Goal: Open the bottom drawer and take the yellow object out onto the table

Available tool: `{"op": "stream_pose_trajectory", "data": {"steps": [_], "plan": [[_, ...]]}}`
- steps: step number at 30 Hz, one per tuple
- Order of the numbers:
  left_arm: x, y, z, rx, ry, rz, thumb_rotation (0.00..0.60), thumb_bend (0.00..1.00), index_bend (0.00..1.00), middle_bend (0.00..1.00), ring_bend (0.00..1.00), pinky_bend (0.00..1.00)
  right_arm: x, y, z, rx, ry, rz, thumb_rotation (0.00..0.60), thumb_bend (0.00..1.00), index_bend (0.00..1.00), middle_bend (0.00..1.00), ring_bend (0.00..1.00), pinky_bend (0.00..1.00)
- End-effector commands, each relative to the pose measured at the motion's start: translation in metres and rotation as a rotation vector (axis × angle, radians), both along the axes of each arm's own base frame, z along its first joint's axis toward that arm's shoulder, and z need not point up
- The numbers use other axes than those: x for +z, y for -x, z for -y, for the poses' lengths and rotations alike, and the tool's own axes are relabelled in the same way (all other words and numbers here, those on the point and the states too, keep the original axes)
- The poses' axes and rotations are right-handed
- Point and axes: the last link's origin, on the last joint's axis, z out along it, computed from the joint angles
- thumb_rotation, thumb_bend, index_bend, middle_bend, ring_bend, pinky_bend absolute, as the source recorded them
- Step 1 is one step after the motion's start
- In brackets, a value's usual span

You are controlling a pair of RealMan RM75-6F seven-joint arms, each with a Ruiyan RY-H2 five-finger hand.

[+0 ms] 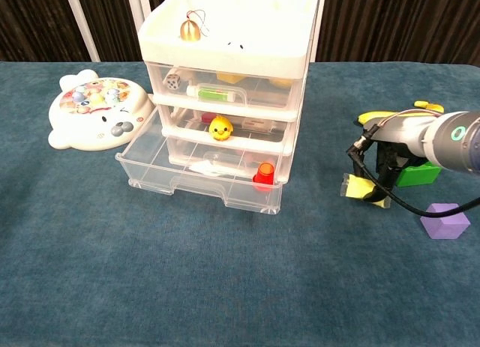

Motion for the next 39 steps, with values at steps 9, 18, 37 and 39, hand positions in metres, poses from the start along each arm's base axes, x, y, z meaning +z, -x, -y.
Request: {"op": "stream_pose_trajectory", "data": {"steps": [9,18,37,39], "plan": [[0.000,0.000,0.000,0.000,0.000,-0.002,0.600,0.37,0.03,0.00,0.00,0.00,0.010,-0.002,0.000,-0.027,-0.024,0.001,0.600,0.06,0.30,1.00,1.00,1.00],[-0.001,0.000,0.000,-0.001,-0.001,-0.004,0.600,0.37,0.03,0.00,0.00,0.00,0.074,0.000,-0.004,-0.044,0.089,0.108,0.600,0.09,0.29,0.97,1.00,1.00],[-0.005,-0.005,-0.001,-0.014,0.002,-0.023,0.600,0.37,0.03,0.00,0.00,0.00,0.166,0.104,-0.086,0.124,0.324,0.028,0.600,0.06,0.12,0.12,0.23,0.25],[-0.004,-0.005,-0.001,-0.016,0.001,-0.025,0.600,0.37,0.03,0.00,0.00,0.00,0.165,0.114,-0.099,0.157,0.359,0.014,0.600,0.05,0.12,0.12,0.22,0.24]]}}
